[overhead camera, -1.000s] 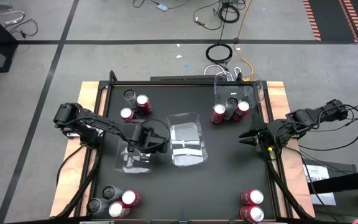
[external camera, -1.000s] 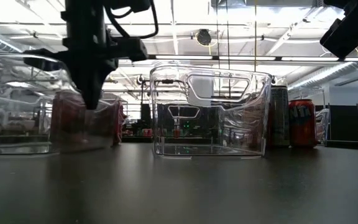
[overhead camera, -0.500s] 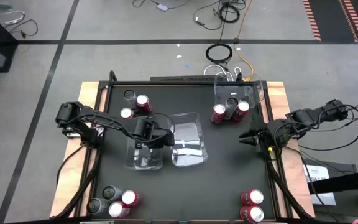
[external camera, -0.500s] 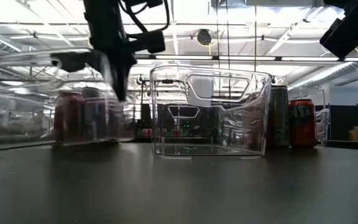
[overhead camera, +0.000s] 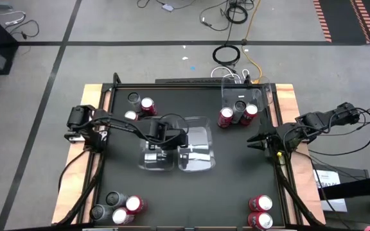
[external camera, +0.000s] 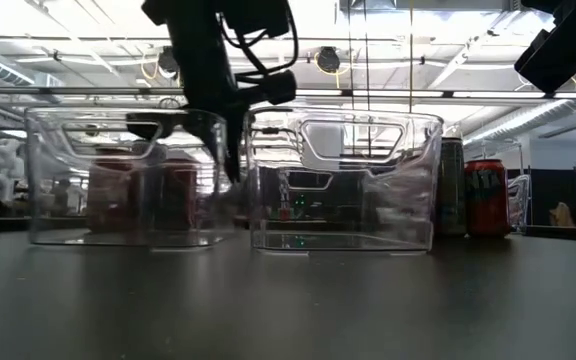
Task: Sort soda cans
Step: Move the bottom left transparent bin to the left of the bottom right transparent bin
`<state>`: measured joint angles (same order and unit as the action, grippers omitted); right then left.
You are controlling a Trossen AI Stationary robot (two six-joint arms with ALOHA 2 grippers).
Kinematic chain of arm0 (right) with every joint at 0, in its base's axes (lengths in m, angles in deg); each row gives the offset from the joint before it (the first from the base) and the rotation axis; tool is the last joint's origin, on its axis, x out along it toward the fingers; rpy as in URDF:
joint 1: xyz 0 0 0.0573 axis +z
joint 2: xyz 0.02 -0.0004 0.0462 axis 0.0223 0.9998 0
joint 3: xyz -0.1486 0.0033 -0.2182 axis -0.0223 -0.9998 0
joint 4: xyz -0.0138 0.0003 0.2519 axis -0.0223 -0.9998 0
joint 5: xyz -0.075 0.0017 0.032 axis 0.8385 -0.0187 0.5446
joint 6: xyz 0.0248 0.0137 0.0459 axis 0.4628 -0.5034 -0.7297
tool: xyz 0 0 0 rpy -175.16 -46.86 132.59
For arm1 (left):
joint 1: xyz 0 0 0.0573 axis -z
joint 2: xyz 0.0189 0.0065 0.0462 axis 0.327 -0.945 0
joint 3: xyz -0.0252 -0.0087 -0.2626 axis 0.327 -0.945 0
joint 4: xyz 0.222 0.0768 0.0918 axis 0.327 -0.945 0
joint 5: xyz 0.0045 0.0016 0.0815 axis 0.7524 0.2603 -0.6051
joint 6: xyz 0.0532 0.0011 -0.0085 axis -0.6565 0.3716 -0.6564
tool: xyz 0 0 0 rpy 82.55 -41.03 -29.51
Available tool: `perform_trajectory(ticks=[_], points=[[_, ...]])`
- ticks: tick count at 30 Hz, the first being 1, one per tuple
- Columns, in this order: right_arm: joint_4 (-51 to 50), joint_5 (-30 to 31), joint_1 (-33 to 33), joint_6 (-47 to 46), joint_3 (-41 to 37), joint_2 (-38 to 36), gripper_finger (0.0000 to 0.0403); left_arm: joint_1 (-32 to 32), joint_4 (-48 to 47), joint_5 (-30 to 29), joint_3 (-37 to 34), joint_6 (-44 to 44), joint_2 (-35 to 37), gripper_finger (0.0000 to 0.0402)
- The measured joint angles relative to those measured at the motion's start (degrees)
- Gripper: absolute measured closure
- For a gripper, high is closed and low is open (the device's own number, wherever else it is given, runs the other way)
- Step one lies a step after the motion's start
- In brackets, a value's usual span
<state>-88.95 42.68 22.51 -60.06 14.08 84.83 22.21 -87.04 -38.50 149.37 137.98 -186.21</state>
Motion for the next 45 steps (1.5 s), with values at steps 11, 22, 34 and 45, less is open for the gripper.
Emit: perform_trajectory(ticks=[11,22,34,45], points=[[0.0,0.0,0.0,0.0,0.0,0.0,0.0303,-1.6,-1.0,-0.6,3.6,-1.0,-2.6,0.0377],[-0.5,-1.2,0.0,0.1,0.0,0.0,0.0303,-1.6,-0.8,-0.3,3.6,-1.6,-2.6,0.0354],[-0.5,-1.3,0.0,0.3,0.0,0.0,0.0303,-1.6,-0.9,0.6,3.7,-1.6,-2.5,0.0352],[-0.5,-1.3,0.0,0.3,0.0,0.0,0.0303,-1.6,-0.7,0.9,3.7,-2.7,-2.5,0.0352]])
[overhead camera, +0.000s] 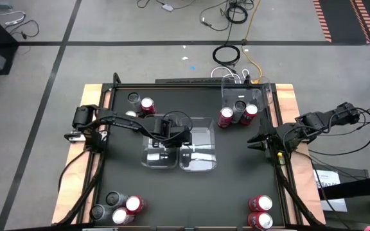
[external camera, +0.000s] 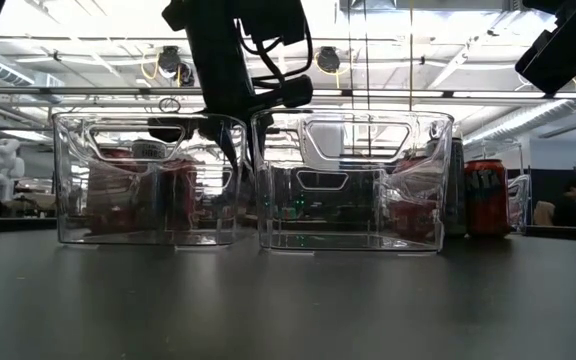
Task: Sort soda cans
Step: Move the bottom left transparent bin to the left of the bottom right transparent bin
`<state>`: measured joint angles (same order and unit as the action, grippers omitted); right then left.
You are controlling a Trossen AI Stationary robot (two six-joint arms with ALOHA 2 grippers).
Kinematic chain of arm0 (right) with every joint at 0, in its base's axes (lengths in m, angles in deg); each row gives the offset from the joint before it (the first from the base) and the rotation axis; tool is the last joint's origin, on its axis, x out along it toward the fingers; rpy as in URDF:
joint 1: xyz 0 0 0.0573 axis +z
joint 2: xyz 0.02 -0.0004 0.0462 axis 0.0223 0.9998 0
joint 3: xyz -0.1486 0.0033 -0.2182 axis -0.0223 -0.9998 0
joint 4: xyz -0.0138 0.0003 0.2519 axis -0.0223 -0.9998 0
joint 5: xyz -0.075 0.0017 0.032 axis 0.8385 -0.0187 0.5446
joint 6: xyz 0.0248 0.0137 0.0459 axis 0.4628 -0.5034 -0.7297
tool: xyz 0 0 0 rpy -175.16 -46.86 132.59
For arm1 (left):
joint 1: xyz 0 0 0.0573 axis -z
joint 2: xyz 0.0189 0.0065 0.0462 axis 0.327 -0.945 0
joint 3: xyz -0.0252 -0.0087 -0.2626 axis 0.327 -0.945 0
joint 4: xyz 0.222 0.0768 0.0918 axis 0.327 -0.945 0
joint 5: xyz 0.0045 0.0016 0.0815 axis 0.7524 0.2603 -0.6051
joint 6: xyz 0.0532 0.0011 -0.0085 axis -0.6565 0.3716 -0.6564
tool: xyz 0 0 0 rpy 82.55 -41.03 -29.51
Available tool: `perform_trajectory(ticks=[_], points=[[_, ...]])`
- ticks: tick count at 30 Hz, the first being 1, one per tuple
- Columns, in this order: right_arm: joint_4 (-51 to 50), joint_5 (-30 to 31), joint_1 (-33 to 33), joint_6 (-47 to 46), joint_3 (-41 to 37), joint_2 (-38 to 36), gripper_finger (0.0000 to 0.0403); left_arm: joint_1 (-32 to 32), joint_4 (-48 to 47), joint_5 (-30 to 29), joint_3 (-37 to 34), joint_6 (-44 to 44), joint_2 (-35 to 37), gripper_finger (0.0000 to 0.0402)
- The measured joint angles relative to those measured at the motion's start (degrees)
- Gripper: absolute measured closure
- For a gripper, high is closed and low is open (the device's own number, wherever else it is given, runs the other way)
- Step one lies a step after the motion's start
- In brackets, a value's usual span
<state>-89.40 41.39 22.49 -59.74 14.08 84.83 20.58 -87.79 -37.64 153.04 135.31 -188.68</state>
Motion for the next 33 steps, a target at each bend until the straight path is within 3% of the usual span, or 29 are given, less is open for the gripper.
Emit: perform_trajectory(ticks=[23,33], points=[[0.1,0.2,0.0,0.0,0.0,0.0,0.0303,0.0,0.6,2.2,0.0,0.1,0.0,0.0350],[0.1,0.3,0.0,-0.3,0.0,0.0,0.0303,0.0,0.7,4.2,0.0,0.2,0.0,0.0265]])
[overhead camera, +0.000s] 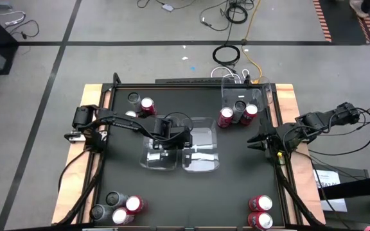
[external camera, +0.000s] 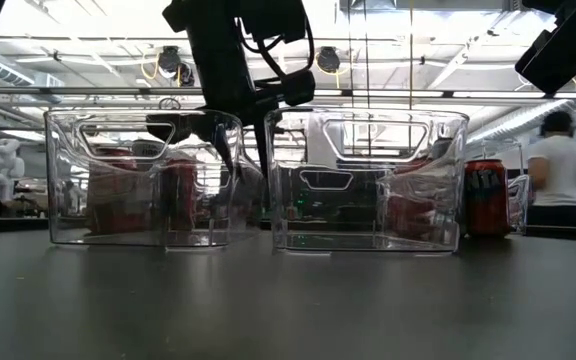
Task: Sort soda cans
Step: Move the bottom left transparent bin to the left of the bottom right transparent bin, then adjust the bottom right transparent bin
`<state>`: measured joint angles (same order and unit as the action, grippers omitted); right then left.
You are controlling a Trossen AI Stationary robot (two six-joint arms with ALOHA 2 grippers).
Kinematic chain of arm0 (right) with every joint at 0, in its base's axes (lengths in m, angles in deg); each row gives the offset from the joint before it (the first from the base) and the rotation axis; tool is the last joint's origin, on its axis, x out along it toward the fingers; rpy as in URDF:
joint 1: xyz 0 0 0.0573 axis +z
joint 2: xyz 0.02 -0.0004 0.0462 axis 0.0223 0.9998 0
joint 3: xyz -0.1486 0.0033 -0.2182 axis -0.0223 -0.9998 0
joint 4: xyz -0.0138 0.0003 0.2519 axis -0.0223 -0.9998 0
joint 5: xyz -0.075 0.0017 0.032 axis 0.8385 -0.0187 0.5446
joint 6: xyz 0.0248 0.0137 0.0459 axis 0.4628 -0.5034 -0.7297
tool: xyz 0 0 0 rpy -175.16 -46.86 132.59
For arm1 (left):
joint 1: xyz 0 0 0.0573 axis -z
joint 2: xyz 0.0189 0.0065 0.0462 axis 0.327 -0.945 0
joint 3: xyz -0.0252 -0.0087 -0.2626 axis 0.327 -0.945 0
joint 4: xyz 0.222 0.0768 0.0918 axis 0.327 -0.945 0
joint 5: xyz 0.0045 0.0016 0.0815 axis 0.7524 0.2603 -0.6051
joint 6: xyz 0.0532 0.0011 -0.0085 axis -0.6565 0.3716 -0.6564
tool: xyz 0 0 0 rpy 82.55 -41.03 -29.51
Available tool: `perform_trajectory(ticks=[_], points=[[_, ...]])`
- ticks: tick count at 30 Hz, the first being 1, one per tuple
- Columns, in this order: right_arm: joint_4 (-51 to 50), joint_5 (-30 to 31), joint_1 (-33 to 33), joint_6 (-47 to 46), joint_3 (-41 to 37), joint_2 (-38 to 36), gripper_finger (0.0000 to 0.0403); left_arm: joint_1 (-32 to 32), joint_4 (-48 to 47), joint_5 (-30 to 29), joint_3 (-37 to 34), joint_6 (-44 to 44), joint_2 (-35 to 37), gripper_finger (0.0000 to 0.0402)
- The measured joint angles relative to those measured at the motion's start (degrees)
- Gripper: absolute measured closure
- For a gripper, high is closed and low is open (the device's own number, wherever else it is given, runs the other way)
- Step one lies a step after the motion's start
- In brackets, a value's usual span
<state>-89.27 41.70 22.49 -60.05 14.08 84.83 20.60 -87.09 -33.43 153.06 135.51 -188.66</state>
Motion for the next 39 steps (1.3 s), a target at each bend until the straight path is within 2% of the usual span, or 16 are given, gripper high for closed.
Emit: perform_trajectory(ticks=[5,9,16,21,26,29,34,39], points=[[0.0,0.0,0.0,-0.1,0.0,0.0,0.0303,-0.4,0.0,1.6,0.0,-0.2,0.0,0.0235],[0.0,0.0,0.0,-0.1,0.0,0.0,0.0303,-0.9,0.0,6.4,0.0,-0.1,0.0,0.0232],[-0.1,0.0,0.0,-0.1,0.0,0.0,0.0303,-1.0,0.3,8.4,0.0,-0.1,1.5,0.0232],[-0.1,-0.2,0.0,-0.2,0.0,0.0,0.0303,-1.0,1.9,5.5,0.0,-0.1,4.2,0.0232],[-0.2,-0.2,0.0,-1.8,0.0,0.0,0.0303,-0.3,3.9,-1.4,0.0,-2.1,7.8,0.0232],[-0.1,-0.3,0.0,-3.4,0.0,0.0,0.0303,0.2,5.2,-4.3,0.0,-5.5,10.1,0.0232],[0.0,-0.3,0.0,-3.1,0.0,0.0,0.0303,0.1,7.0,-4.8,0.1,-14.5,11.3,0.0232],[0.2,-0.2,0.0,-3.2,0.0,0.2,0.0303,0.1,6.7,-4.6,0.1,-34.1,11.2,0.0232]])
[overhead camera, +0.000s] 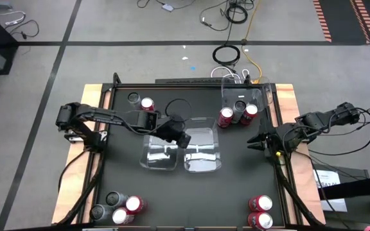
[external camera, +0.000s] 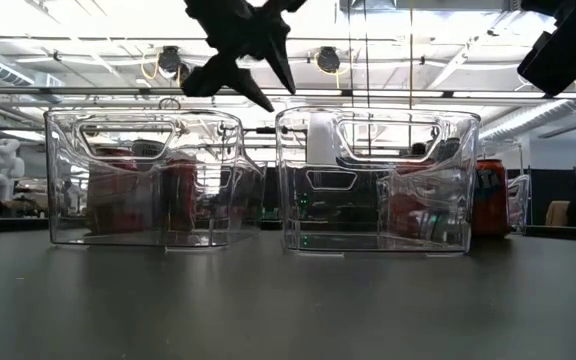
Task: Sort soda cans
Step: Adjust the bottom right transparent bin
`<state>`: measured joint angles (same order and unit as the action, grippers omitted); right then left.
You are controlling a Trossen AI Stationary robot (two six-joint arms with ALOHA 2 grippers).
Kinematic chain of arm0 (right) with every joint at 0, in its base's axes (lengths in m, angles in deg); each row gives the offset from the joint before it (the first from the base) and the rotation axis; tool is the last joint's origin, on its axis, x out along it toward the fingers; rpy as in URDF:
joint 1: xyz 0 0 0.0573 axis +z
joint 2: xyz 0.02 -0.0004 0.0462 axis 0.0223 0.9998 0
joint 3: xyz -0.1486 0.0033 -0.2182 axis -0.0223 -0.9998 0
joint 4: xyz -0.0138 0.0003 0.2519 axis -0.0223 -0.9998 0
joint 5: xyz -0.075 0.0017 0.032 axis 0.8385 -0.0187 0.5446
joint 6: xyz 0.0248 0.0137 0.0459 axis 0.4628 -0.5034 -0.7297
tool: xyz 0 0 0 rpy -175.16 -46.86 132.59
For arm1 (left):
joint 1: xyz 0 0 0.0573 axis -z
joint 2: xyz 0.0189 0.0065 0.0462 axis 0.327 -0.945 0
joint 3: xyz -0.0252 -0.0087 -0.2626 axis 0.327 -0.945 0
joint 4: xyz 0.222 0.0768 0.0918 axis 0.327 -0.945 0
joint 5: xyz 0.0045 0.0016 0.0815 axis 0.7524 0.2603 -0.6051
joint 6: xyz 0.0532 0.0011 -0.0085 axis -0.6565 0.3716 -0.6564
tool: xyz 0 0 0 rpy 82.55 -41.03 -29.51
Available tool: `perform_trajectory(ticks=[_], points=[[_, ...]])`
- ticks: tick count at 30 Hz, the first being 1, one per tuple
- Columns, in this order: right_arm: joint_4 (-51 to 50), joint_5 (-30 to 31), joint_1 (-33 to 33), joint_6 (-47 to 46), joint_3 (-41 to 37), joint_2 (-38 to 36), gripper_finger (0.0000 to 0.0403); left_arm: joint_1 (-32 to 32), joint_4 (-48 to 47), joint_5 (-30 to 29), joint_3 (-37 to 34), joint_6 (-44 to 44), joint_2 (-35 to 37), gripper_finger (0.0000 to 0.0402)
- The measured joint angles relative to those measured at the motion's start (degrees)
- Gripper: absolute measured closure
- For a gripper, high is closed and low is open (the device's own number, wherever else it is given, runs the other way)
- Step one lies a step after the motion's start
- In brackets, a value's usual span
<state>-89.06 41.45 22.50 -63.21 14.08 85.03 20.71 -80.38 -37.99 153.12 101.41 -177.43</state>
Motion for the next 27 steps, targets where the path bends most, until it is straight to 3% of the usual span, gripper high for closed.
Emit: perform_trajectory(ticks=[2,7,9,15,21,27], points=[[0.5,0.0,0.0,-1.3,0.0,0.1,0.0303,0.0,0.3,0.0,0.0,-5.6,0.0,0.0232],[0.6,0.3,0.0,-7.8,0.0,1.3,0.0304,0.2,0.5,1.6,0.0,-5.7,0.0,0.0232],[0.7,1.6,0.0,-9.2,0.0,2.1,0.0311,0.4,1.6,1.6,0.0,-9.4,0.0,0.0232],[4.3,2.9,0.0,-10.5,0.0,5.4,0.0383,1.8,8.0,1.4,0.0,-25.1,1.5,0.0232],[7.2,3.0,0.0,-14.2,0.8,9.5,0.0398,2.1,7.1,-1.4,-2.3,-35.1,8.2,0.0232],[-1.5,3.2,-0.2,-22.8,5.8,15.6,0.0402,0.7,7.6,-2.6,-8.8,-40.1,19.2,0.0232]])
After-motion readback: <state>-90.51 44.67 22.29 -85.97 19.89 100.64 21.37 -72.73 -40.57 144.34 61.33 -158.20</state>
